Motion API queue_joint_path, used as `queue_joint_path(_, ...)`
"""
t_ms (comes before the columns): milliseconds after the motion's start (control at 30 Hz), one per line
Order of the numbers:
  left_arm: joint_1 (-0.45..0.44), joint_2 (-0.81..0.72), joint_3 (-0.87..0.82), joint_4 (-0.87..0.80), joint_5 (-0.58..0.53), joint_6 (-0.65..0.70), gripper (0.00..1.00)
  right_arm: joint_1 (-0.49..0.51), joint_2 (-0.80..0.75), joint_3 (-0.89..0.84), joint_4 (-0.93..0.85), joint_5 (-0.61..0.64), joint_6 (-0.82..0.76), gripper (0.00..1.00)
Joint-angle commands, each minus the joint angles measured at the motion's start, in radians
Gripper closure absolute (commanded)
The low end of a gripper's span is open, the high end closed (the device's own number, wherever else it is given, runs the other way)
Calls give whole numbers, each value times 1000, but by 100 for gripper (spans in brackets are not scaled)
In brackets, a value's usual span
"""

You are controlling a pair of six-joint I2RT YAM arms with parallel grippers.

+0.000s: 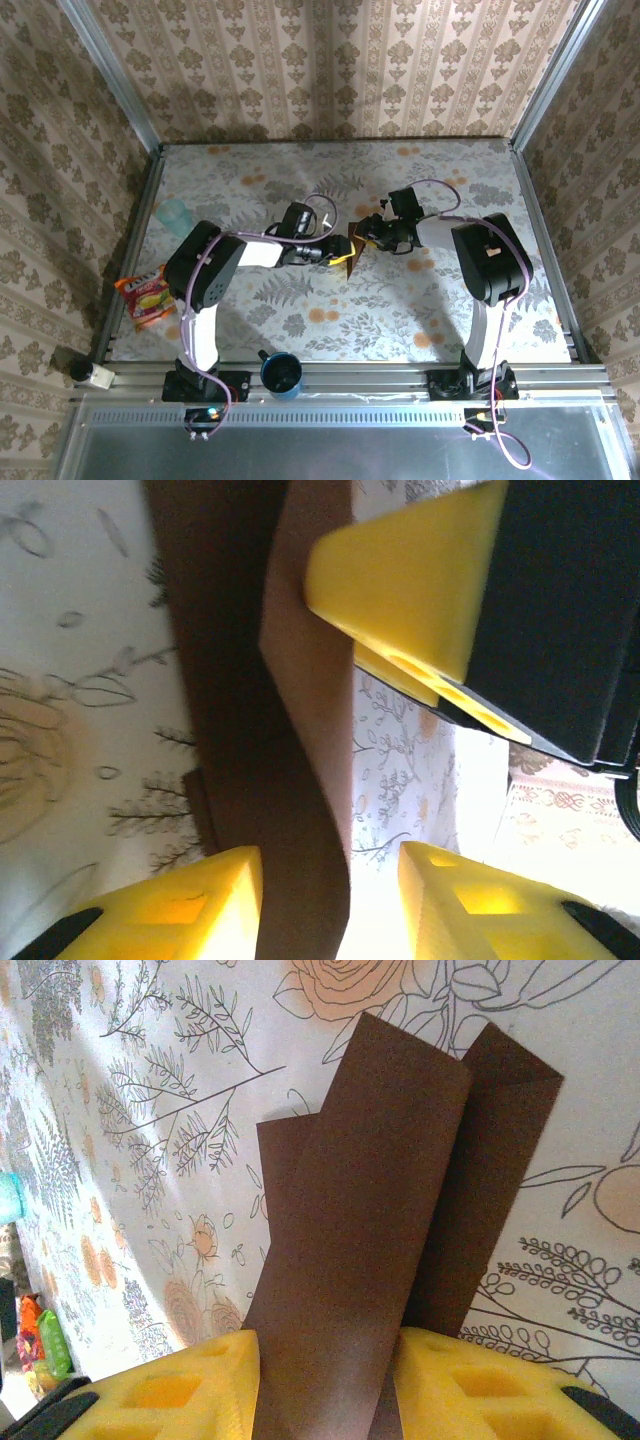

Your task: Fold a paper plane with a square sheet of paper (fold left side to right side)

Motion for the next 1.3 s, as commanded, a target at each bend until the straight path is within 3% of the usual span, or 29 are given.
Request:
queue_joint_path(0, 17, -15, 29, -56, -13, 44, 59, 14, 49, -11, -67, 48, -19, 58)
queue_joint_path(367, 15, 60, 128, -78, 3, 53, 61, 15, 52, -12, -78, 58, -22, 58)
queue_joint_path(633, 9, 111, 187, -132, -13, 70, 70, 14, 51, -13, -78, 60, -23, 58)
queue_joint_path(967, 9, 137, 212, -150, -47, 79, 90, 16, 53, -10, -92, 65, -33, 58)
queue_joint_path(1267, 9, 158, 218, -159, -53, 90, 96, 18, 46, -5, -101, 66, -41, 58)
